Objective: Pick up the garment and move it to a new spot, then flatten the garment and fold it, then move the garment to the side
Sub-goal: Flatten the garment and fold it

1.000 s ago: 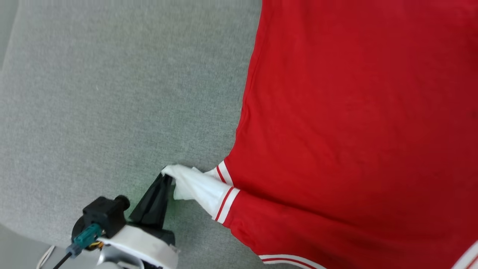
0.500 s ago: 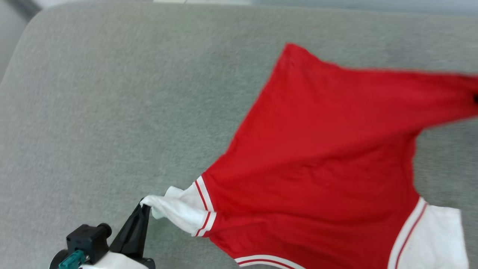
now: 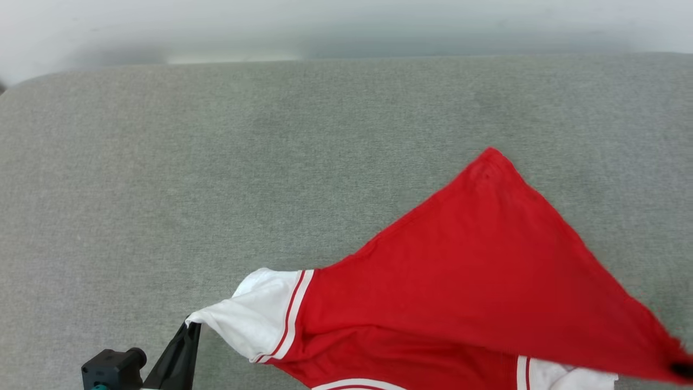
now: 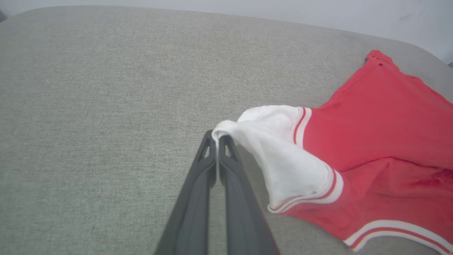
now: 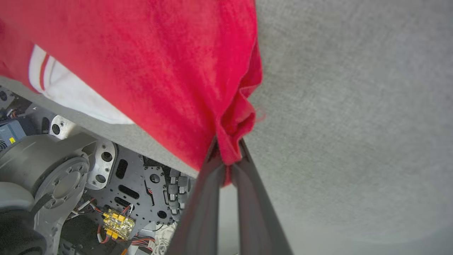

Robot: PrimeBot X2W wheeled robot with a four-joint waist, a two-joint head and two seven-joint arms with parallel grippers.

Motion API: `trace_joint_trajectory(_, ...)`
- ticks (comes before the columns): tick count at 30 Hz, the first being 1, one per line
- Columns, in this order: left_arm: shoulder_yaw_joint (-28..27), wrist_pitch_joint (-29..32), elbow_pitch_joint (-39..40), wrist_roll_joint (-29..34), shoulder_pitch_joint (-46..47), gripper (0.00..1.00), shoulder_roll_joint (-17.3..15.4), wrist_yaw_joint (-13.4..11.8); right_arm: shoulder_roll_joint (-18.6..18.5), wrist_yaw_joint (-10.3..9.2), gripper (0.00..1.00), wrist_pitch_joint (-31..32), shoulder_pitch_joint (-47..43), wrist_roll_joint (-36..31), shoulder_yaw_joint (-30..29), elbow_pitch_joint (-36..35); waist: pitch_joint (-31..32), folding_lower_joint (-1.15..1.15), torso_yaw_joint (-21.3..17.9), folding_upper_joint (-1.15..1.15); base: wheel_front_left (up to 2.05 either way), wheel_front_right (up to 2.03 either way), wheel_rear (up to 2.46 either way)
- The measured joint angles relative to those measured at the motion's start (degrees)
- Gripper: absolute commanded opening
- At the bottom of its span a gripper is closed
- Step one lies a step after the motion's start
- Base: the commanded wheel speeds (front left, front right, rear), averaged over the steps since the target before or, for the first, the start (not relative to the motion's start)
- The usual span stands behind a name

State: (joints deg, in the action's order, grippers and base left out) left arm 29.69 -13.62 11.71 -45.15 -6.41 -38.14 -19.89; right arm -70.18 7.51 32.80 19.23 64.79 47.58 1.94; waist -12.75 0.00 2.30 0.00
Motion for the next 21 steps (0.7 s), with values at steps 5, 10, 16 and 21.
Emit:
trace_joint_trajectory(5,0.0,0.0,-0.1,-0.1,-0.2,0.0,-0.4,0.0,4.2,0.0,0.0,-4.8,-8.9,0.1,-0.8,3.0,0.2,0.0,-0.6,0.0,0.0,0.0,0.0)
trace_joint_trajectory(10,0.1,0.0,-0.2,-0.3,-0.3,0.0,-0.5,0.0,6.6,0.0,0.17,-6.8,-11.8,-1.0,-3.9,4.5,0.2,0.0,-0.9,0.0,0.0,0.0,0.0)
trace_joint_trajectory(16,0.3,0.0,-0.3,-0.3,-0.3,0.0,-0.2,0.0,4.9,-0.01,1.0,-8.1,-10.1,-2.2,-12.4,2.4,0.3,0.0,-1.0,0.0,0.0,0.0,0.0)
trace_joint_trajectory(21,0.6,0.0,-0.1,0.1,0.3,0.0,-0.1,0.0,3.0,-0.01,1.0,-7.2,-3.4,-4.5,-20.4,-2.9,-0.5,0.0,-0.5,0.0,0.0,0.0,0.0)
